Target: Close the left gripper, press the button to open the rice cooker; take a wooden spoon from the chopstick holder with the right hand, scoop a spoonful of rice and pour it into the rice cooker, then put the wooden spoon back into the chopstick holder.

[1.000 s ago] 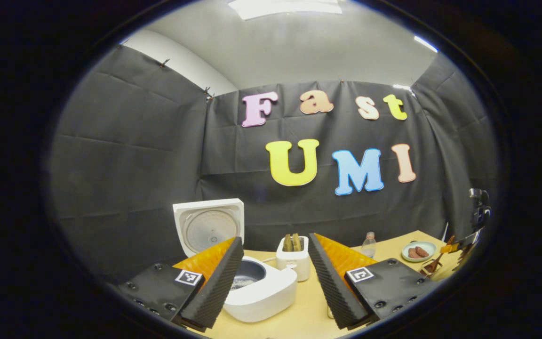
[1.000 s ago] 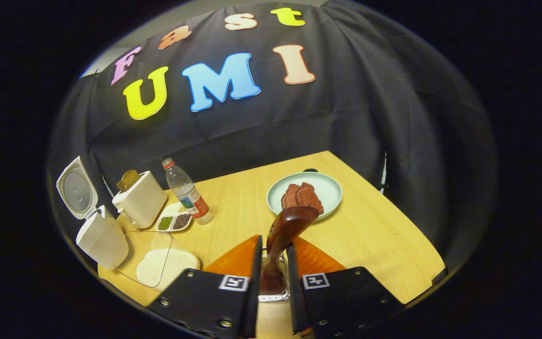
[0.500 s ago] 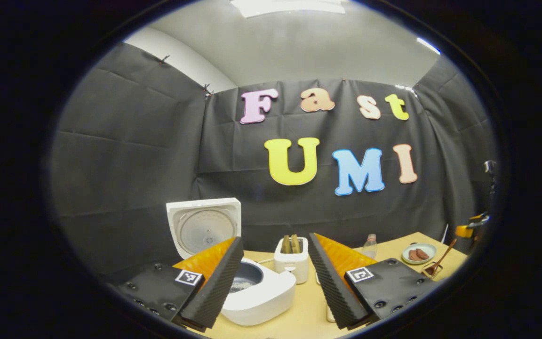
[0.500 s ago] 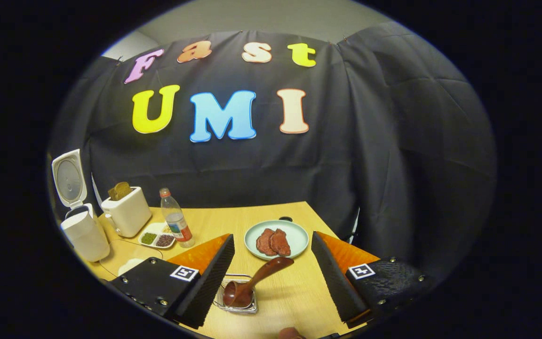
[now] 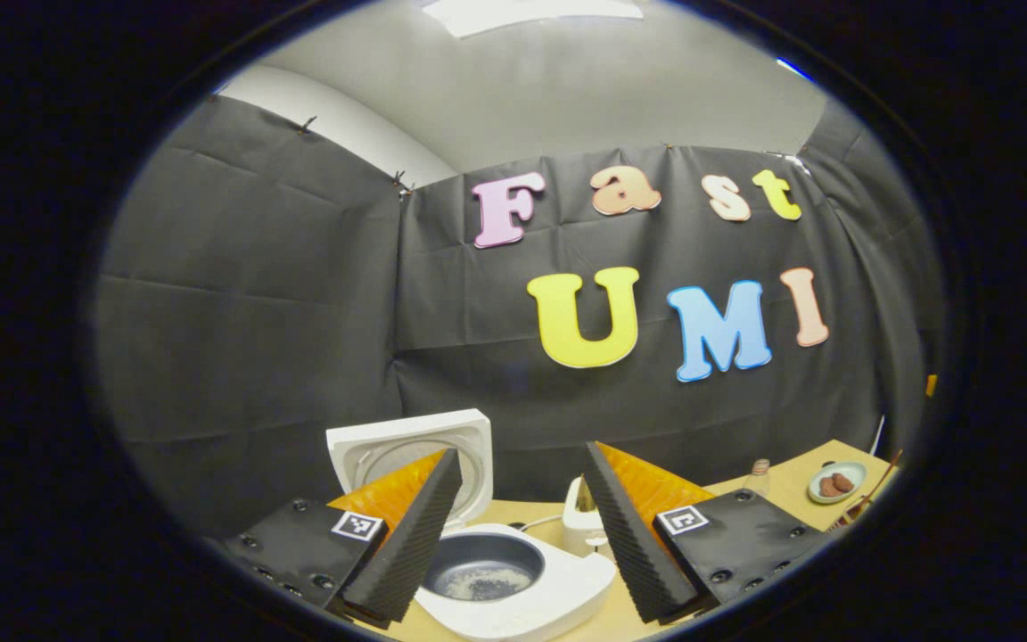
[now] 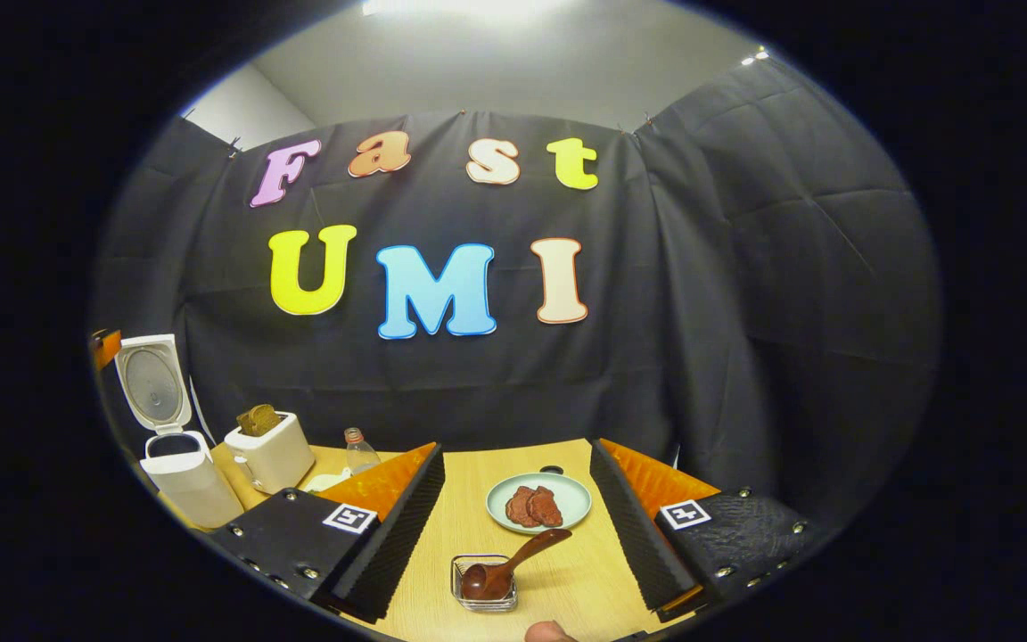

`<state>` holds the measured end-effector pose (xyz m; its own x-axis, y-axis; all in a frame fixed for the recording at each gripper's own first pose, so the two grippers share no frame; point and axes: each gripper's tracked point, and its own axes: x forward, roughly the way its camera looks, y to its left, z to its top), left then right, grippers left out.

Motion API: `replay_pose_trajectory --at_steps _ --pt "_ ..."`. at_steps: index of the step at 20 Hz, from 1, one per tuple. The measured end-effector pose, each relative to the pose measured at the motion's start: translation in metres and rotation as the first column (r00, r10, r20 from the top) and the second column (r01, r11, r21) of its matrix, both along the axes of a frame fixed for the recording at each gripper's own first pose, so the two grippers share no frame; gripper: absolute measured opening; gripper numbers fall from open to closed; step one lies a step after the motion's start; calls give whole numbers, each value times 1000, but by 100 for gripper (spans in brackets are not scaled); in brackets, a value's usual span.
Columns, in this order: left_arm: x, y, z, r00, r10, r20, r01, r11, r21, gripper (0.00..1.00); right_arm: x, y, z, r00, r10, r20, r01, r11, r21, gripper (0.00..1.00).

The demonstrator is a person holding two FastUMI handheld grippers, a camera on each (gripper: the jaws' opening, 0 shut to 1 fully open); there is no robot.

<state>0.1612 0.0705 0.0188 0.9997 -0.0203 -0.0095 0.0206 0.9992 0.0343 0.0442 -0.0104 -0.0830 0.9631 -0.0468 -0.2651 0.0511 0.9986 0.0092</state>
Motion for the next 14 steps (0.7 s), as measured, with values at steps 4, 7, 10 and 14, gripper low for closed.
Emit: replay_pose_trajectory --at_steps 4,7,10,14 --pt "36 26 18 998 45 54 -46 999 19 96 -11 6 7 1000 -17 22 17 1000 -4 99" --pt "64 42 31 994 56 90 -59 998 34 96 -19 8 5 999 -37 16 37 999 -13 100" --pt "95 59 37 992 65 106 -68 997 30 91 -23 10 4 998 -53 19 54 998 -31 100" --pt "131 83 41 990 102 101 -104 994 15 91 -28 19 -4 997 -76 6 76 997 -8 99"
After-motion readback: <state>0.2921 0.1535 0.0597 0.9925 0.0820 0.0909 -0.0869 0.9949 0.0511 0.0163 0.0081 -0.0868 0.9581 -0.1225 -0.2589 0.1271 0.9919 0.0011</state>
